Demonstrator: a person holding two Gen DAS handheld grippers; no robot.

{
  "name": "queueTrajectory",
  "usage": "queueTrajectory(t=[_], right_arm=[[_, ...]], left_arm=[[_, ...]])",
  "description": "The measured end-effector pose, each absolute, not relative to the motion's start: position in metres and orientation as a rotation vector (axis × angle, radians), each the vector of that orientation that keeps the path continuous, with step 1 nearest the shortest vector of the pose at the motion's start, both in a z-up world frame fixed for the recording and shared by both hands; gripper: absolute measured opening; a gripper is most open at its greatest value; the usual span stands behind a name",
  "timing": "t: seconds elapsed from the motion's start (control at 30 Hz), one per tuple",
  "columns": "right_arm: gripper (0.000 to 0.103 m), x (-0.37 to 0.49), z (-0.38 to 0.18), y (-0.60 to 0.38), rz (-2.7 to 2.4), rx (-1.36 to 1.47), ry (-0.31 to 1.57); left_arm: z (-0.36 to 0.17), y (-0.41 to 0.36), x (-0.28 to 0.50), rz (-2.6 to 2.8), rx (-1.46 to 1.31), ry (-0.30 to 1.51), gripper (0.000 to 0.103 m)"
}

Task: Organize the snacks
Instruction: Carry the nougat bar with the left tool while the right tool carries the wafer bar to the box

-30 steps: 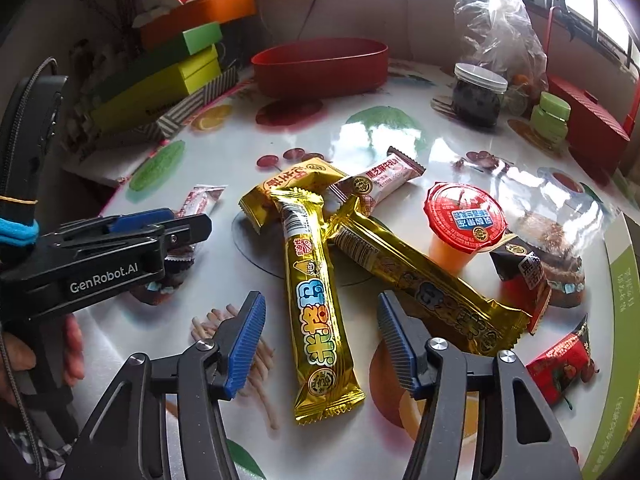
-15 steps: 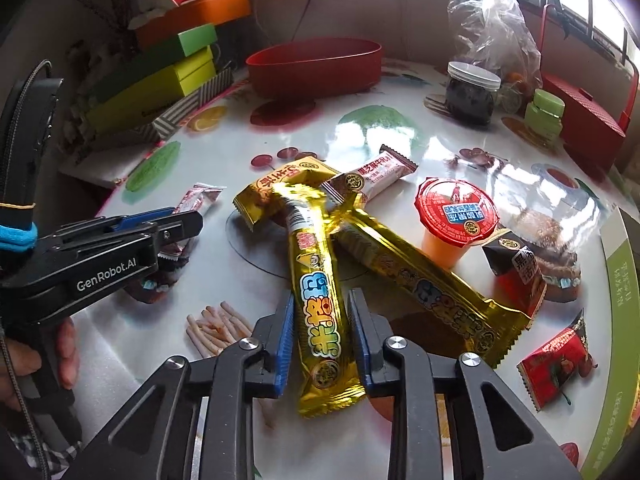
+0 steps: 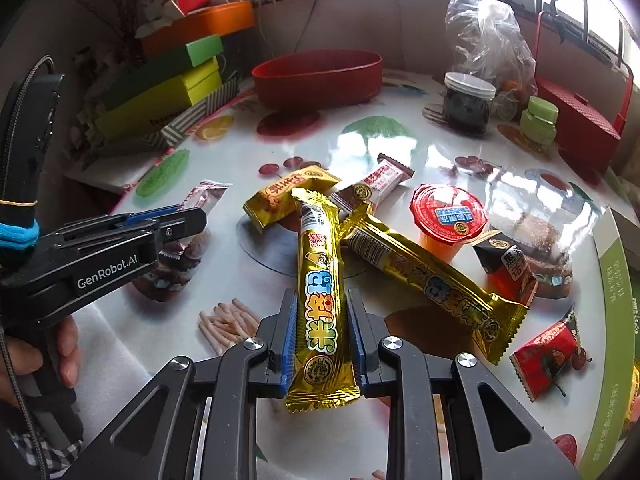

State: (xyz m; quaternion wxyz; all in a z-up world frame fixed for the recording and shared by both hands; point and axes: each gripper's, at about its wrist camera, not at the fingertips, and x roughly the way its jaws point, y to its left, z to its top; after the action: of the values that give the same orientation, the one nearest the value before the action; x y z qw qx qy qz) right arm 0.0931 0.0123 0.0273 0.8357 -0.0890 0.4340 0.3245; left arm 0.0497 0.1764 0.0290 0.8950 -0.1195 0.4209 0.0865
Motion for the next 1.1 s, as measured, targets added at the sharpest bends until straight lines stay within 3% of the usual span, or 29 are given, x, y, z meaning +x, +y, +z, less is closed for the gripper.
queueTrajectory(t=[1.1], right_arm=[[0.022, 0.078, 0.077, -0.099, 0.478, -0.047, 0.793]], left_arm=[[0.075, 0.059, 0.052, -0.048, -0.085, 0.793, 0.021]])
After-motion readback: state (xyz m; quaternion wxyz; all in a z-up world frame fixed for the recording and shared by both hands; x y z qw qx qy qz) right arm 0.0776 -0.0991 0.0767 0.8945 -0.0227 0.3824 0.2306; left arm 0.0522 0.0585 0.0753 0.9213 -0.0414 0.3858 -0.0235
